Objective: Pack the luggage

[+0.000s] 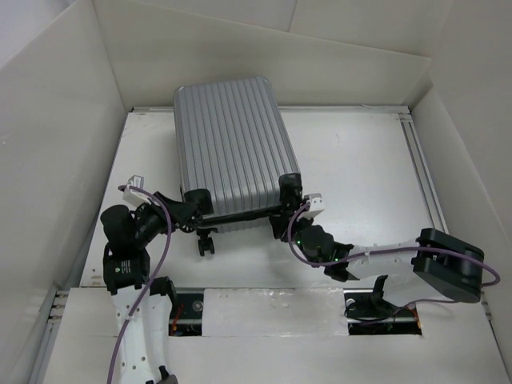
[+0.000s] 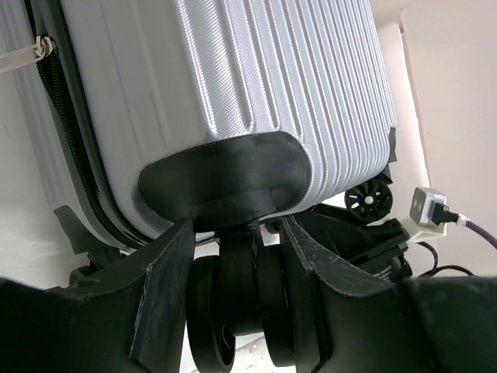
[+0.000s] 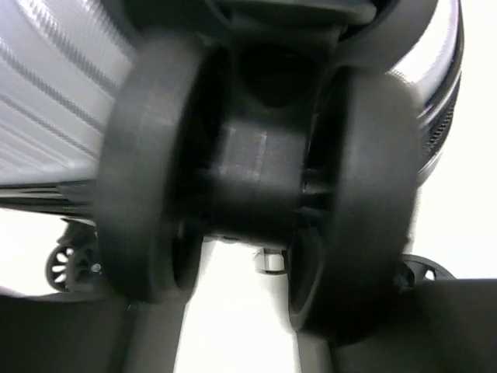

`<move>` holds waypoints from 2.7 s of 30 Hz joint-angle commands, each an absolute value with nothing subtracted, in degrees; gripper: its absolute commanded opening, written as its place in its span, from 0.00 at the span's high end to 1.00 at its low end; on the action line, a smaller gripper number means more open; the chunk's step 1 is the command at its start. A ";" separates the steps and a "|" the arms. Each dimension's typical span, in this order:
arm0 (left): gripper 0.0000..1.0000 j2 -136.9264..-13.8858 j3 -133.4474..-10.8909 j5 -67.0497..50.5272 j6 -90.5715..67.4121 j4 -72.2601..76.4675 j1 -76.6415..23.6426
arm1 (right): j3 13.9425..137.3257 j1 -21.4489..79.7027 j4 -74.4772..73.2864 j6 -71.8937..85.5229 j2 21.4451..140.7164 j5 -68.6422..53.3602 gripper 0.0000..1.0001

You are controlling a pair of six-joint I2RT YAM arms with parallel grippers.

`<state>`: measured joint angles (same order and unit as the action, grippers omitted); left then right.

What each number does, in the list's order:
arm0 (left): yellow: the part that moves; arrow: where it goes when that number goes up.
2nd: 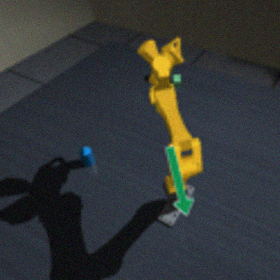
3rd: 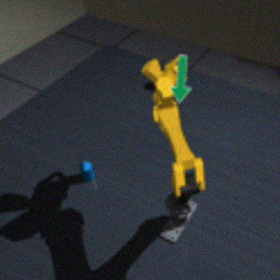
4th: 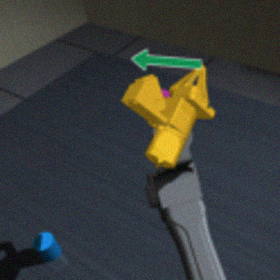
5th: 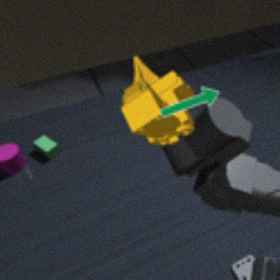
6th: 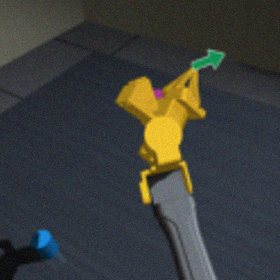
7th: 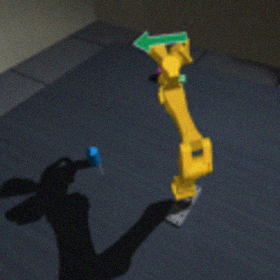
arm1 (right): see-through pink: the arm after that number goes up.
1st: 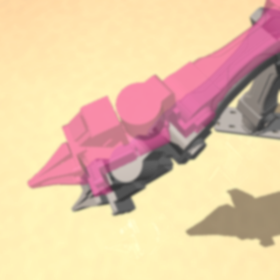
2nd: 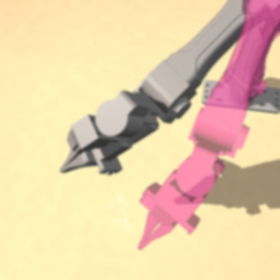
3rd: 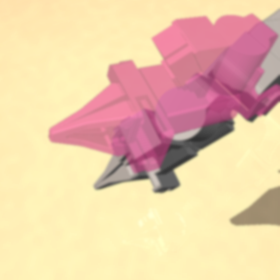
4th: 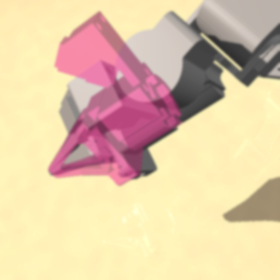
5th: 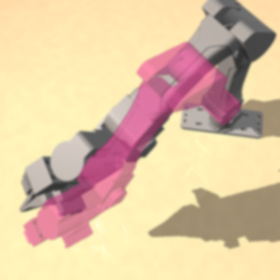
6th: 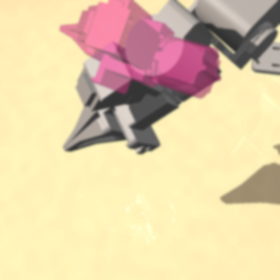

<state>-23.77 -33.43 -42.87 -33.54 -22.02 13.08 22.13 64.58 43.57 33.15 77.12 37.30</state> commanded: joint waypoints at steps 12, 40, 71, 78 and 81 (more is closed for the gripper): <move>1.00 -22.15 -34.19 -53.35 -32.34 -15.91 11.69 | 25.84 64.16 44.48 34.28 76.11 45.53 1.00; 1.00 -18.19 -33.49 -61.08 -41.92 -7.91 9.76 | 62.77 85.34 57.03 34.18 114.19 3.76 1.00; 0.31 -25.56 -35.68 -52.30 -37.35 -1.76 9.76 | 43.59 49.23 -13.99 37.98 55.78 24.36 0.00; 0.25 -27.95 -39.55 -42.29 -29.20 -11.85 9.76 | 51.40 24.03 -6.95 31.47 61.60 14.60 0.08; 0.25 -27.95 -39.55 -37.89 -28.65 -13.45 9.76 | 57.89 11.10 -6.42 29.01 63.36 5.21 0.11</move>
